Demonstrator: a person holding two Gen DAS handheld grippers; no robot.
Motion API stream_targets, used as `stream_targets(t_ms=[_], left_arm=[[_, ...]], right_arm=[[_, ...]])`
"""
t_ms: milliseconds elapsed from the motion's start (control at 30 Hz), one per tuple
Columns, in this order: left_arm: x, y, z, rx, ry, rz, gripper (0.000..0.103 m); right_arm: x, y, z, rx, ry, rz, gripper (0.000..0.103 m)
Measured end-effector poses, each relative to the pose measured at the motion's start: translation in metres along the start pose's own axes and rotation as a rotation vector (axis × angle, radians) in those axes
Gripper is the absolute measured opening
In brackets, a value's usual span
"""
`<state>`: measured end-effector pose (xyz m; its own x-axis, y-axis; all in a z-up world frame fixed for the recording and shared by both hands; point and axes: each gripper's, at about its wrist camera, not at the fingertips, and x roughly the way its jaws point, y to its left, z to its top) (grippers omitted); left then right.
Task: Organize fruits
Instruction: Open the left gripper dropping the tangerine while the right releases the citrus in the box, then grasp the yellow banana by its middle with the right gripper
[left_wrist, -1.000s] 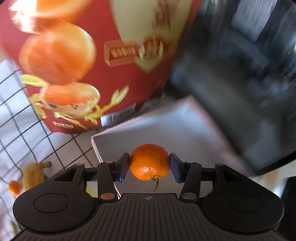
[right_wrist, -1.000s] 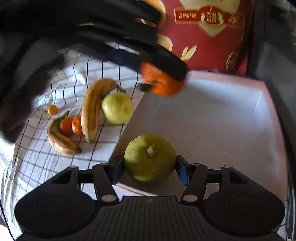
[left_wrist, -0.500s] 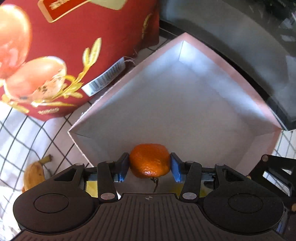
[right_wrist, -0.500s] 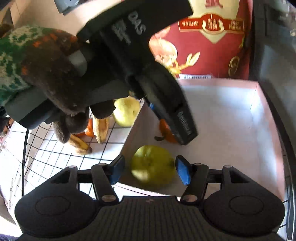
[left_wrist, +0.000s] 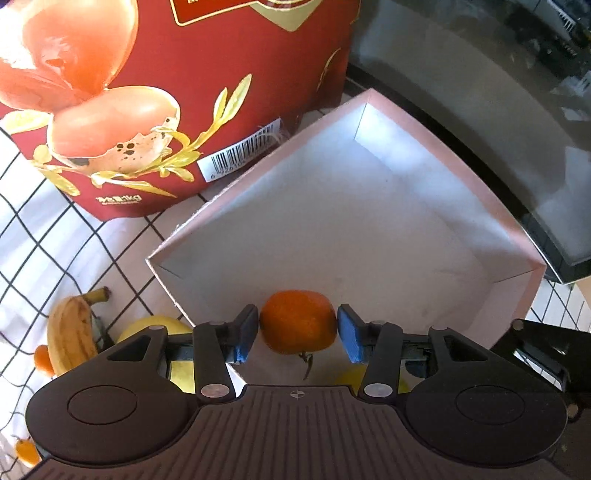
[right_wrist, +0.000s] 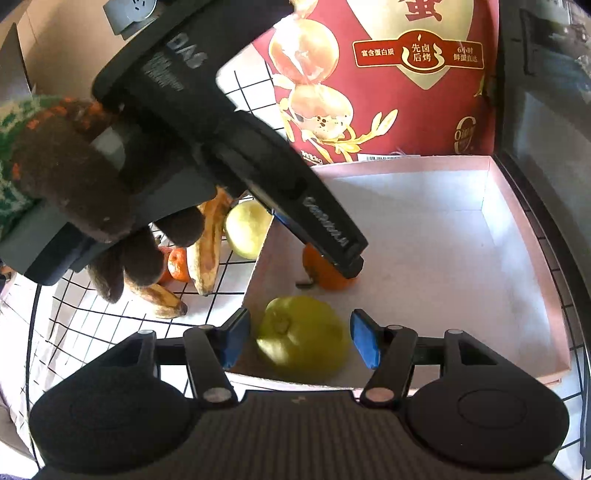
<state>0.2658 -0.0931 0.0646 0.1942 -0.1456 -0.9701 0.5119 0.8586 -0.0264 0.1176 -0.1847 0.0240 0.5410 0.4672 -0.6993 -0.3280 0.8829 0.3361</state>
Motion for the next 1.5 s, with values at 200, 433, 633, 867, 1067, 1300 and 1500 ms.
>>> stream_targets(t_ms=[200,433,633,867,1067,1300,1500], left_arm=[[-0.009,0.004,-0.006,-0.009,-0.025,-0.023,0.048],[-0.060,0.034,-0.041,-0.176,-0.319,-0.160,0.048],[-0.093,0.075,-0.123,-0.440,-0.546,-0.083,0.047],[-0.090,0.109,-0.239,-0.687,-0.594,0.020,0.047],[-0.086,0.124,-0.302,-0.828,-0.616,-0.002,0.047],[-0.080,0.125,-0.345,-0.867,-0.595,-0.015,0.047],[-0.079,0.130,-0.381,-0.923,-0.581,-0.010,0.046]], right_arm=[[-0.010,0.001,-0.004,0.008,-0.024,-0.004,0.062],[-0.014,0.003,-0.003,0.024,-0.047,-0.023,0.062],[-0.015,0.018,-0.004,-0.030,-0.044,-0.040,0.062],[-0.023,0.041,-0.001,-0.111,-0.070,-0.131,0.062],[-0.008,0.083,0.041,-0.203,-0.070,-0.153,0.062],[0.077,0.123,0.100,-0.163,-0.009,-0.146,0.062],[0.144,0.137,0.116,-0.183,0.083,-0.225,0.057]])
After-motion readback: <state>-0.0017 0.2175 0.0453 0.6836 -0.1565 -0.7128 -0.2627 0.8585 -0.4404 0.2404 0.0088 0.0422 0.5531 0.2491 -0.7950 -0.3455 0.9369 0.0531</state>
